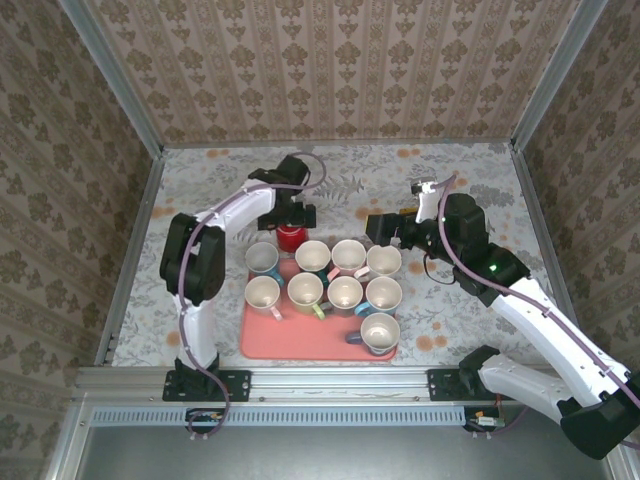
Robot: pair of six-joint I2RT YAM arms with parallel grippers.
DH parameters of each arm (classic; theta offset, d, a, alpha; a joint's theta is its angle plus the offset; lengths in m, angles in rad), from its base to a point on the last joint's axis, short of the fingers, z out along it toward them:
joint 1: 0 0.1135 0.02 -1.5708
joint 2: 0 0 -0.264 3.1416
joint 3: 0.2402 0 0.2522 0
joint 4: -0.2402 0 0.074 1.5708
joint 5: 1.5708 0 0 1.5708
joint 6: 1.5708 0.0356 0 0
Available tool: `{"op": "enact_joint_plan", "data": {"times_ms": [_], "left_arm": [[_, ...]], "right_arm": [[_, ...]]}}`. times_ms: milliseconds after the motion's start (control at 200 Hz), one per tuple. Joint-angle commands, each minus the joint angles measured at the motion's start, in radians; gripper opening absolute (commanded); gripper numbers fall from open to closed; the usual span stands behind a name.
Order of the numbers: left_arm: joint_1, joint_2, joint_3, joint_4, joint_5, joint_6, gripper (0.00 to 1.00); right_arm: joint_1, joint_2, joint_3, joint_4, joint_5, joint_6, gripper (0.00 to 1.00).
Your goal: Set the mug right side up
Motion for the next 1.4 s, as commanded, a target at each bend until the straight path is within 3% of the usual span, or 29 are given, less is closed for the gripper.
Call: {"op": "enact_joint_plan", "data": {"times_ms": [0,150,270,370,520,720,850,1180,1235,1330,1400], "left_arm": [[0.0,0.013,0.015,-0.044,-0.06,0.063,1.0],[0.008,0.044,0.016,-0.043,-0.05,0.047,0.99],[0.015,0.066,0.033,-0.035,-0.05,0.049,0.92],[0.023,0.081,0.05,-0.022,-0.043,0.054,0.83],[0.026,0.08,0.068,-0.021,-0.038,0.061,0.6],[0.023,-0.076,0.037,0.033,-0.069,0.113,0.42],[0.022,-0.248,-0.025,0.137,-0.048,0.196,0.41],[0.014,-0.655,-0.324,0.554,0.232,0.417,0.3],[0.005,-0.719,-0.435,0.704,0.262,0.49,0.29],[-0.01,-0.847,-0.712,1.07,0.367,0.732,0.32],[-0.001,-0.895,-0.838,1.23,0.465,0.856,0.31]], "right_arm": [[-0.006,-0.008,-0.01,0.019,-0.019,-0.021,1.0],[-0.006,-0.007,-0.011,0.019,-0.02,-0.023,1.0],[-0.006,-0.006,-0.017,0.025,-0.024,-0.021,1.0],[-0.006,-0.002,-0.019,0.025,-0.028,-0.019,1.0],[-0.006,-0.005,-0.015,0.02,-0.034,-0.019,1.0],[-0.006,-0.022,0.001,-0.001,-0.028,-0.021,1.0],[-0.006,-0.042,0.005,0.003,0.022,0.002,1.0],[-0.006,-0.017,0.094,-0.101,-0.009,-0.011,0.97],[-0.006,-0.024,0.091,-0.098,-0.025,-0.005,0.97],[-0.005,-0.032,0.097,-0.1,-0.037,0.017,0.96],[-0.006,-0.021,0.123,-0.127,-0.046,0.042,0.95]]}}
